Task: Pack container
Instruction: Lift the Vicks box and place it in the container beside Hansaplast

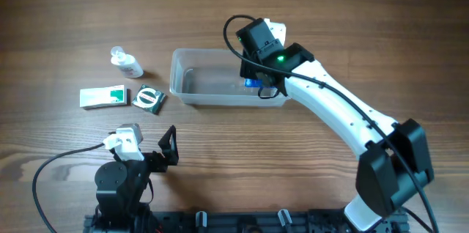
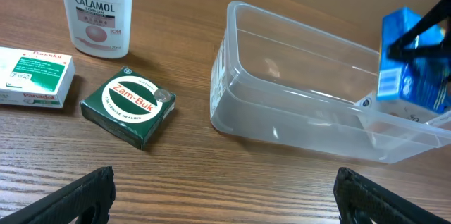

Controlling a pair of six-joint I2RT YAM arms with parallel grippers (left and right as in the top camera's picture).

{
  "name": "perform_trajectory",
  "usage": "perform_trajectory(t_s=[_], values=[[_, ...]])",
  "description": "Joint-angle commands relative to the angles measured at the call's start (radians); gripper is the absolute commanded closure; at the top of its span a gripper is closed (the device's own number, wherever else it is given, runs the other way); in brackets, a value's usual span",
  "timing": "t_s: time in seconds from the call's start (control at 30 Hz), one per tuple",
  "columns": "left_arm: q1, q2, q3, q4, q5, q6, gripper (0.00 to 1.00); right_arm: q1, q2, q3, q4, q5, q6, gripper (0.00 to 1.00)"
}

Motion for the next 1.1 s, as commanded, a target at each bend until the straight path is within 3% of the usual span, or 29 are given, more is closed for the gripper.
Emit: perform_trajectory(t_s=[0.0, 0.17, 0.47, 0.57, 0.83, 1.07], values=[[-0.004, -0.010, -0.002, 0.003, 0.004, 0.013, 0.00, 0.006, 0.061, -0.003, -0.025, -0.020, -0.027, 0.40], [-0.004, -0.010, -0.002, 0.003, 0.004, 0.013, 0.00, 0.009, 0.068, -0.003, -0.031, -0.047, -0.048, 0.39], [-0.004, -0.010, -0.002, 0.003, 0.004, 0.013, 0.00, 0.013, 0.067, -0.002, -0.039, -0.059, -0.048, 0.23], [-0.004, -0.010, -0.002, 0.003, 0.004, 0.013, 0.00, 0.013, 0.064, 0.005, -0.040, -0.059, -0.048, 0.13], [-0.004, -0.010, -0.002, 0.003, 0.004, 0.013, 0.00, 0.013, 0.061, 0.042, -0.064, -0.058, -0.050, 0.14], [-0.004, -0.010, -0.002, 0.003, 0.004, 0.013, 0.00, 0.013, 0.027, 0.126, -0.049, -0.063, -0.207, 0.20]])
